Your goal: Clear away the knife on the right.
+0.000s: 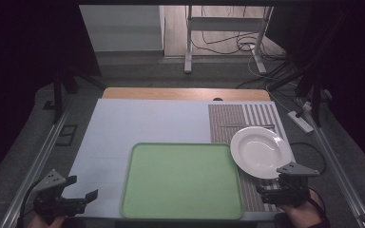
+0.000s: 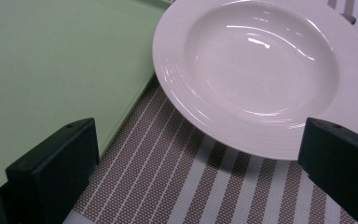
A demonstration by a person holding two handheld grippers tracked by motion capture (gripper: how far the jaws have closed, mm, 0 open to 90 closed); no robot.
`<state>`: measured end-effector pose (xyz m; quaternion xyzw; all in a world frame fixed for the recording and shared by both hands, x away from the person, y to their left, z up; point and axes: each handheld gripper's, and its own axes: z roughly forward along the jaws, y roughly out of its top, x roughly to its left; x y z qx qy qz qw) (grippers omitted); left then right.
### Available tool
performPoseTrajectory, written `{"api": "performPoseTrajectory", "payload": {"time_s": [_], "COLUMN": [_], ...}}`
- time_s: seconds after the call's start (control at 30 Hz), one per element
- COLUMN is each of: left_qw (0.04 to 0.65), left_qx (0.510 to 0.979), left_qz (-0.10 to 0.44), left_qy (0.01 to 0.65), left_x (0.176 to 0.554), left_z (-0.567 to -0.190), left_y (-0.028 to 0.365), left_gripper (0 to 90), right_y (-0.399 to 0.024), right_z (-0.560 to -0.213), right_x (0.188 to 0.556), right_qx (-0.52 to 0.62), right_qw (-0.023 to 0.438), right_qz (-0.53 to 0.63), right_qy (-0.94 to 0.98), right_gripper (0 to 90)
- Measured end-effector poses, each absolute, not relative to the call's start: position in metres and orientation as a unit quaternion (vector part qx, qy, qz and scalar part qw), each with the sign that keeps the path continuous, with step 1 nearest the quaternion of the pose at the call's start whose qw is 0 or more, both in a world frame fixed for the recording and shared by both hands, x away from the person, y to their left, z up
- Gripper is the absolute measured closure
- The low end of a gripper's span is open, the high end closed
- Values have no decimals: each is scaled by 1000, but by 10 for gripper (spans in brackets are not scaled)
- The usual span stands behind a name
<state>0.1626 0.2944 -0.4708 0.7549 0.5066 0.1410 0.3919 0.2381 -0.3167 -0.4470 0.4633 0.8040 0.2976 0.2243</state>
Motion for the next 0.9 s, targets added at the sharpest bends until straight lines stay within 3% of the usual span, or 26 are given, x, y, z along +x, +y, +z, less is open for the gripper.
{"api": "performPoseTrajectory", "payload": {"time_s": [0.37, 0.9], "left_qw": [388, 388], "left_qx": [755, 754], "left_qz": [141, 141], "left_qy": [509, 510], "left_x": [163, 163], "left_z": [-471, -471], "left_y": [294, 294], "left_gripper": [32, 32], "right_y": [-319, -317], "right_z": [-449, -450], "right_x": [245, 245], "right_qx": [478, 471], "right_qw": [191, 189], "right_qz": [293, 286], "right_qy": [806, 813], "right_gripper": [0, 0]}}
